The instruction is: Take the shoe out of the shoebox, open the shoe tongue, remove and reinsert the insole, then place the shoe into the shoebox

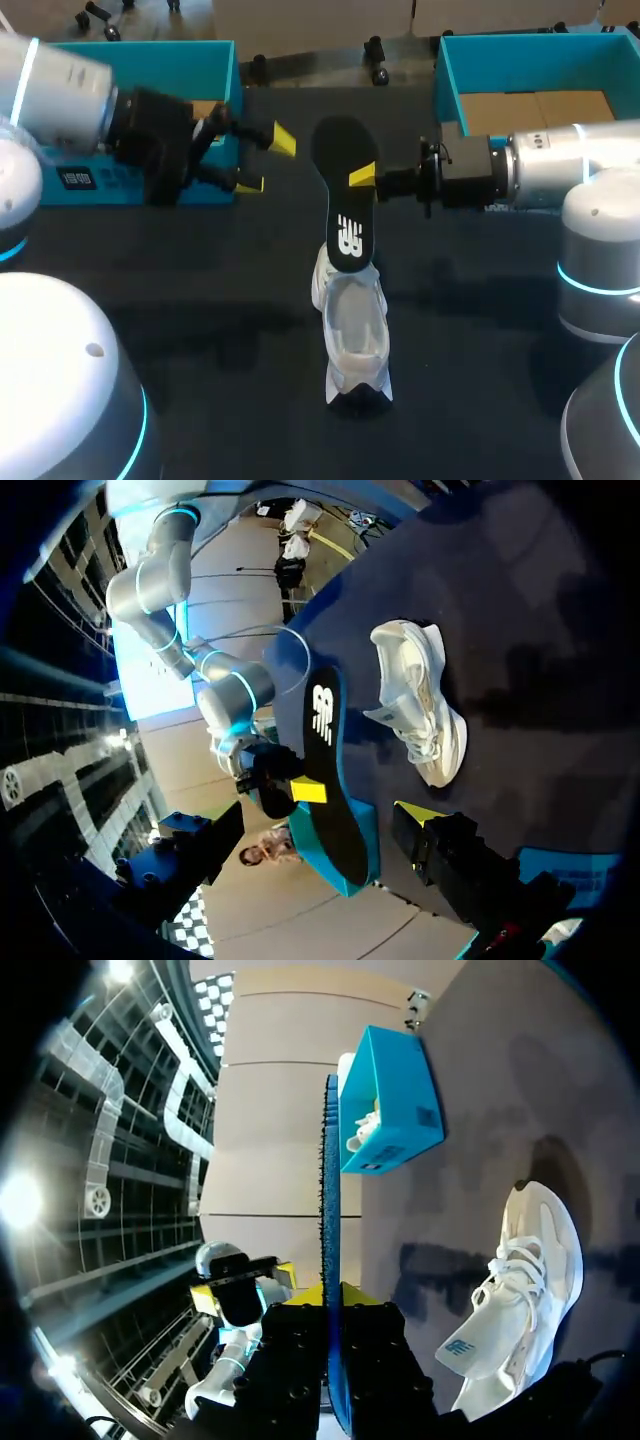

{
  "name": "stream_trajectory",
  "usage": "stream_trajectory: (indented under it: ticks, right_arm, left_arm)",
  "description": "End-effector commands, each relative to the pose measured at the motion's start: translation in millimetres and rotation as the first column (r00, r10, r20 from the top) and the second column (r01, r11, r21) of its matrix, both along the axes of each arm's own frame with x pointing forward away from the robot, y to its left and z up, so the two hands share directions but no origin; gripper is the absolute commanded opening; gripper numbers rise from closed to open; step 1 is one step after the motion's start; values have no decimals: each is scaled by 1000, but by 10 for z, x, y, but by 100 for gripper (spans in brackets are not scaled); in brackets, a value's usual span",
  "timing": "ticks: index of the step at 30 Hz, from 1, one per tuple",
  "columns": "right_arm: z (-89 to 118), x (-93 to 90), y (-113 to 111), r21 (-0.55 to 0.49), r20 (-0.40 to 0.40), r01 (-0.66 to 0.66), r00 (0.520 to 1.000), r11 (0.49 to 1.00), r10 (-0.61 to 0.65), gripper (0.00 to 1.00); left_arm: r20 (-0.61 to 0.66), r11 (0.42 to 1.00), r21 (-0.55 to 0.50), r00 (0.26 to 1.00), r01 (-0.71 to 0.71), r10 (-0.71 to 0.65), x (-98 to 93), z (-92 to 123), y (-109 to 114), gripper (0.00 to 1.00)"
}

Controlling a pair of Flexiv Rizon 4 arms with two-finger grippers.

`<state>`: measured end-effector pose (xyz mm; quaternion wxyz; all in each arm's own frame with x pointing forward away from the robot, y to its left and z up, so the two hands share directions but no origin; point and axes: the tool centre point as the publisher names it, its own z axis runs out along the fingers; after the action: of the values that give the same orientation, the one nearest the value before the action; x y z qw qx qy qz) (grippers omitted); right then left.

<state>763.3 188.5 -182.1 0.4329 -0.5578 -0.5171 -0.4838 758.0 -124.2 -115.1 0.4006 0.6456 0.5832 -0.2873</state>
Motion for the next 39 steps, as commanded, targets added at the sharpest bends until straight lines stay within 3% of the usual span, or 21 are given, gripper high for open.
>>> stream_trajectory:
  ticks: [1,7,10,21,23,26,27,30,39]
  right_arm:
    - [-2,-6,16,-2,-1,3,1000,1000,-3,0]
    - [-2,-6,16,-2,-1,3,1000,1000,-3,0]
    - [-2,-6,16,-2,-1,3,1000,1000,-3,0]
    - [-2,-6,16,-2,-1,3,1000,1000,-3,0]
    - [-2,-6,16,-2,-1,3,1000,1000,-3,0]
    - [-2,-6,16,-2,-1,3,1000,1000,-3,0]
    - [-2,-6,16,-2,-1,3,1000,1000,-3,0]
    - [-2,-6,16,-2,-1,3,1000,1000,-3,0]
    - [-2,-6,16,-2,-1,3,1000,1000,-3,0]
  left_arm:
    - [-18,993,116,1000,-12,15,311,259,-156,100]
    - [-43,965,263,998,-24,36,607,362,-228,100]
    - [-60,918,397,997,-29,57,707,404,-281,100]
    - [-60,918,397,997,-29,57,707,404,-281,100]
    - [-150,912,410,987,10,57,824,420,-379,100]
    - [-175,857,514,983,38,61,943,442,-502,100]
    - [-169,812,582,983,43,69,963,446,-551,100]
    - [-135,754,656,989,45,58,947,493,-607,100]
    - [-107,611,792,988,18,109,965,531,-704,100]
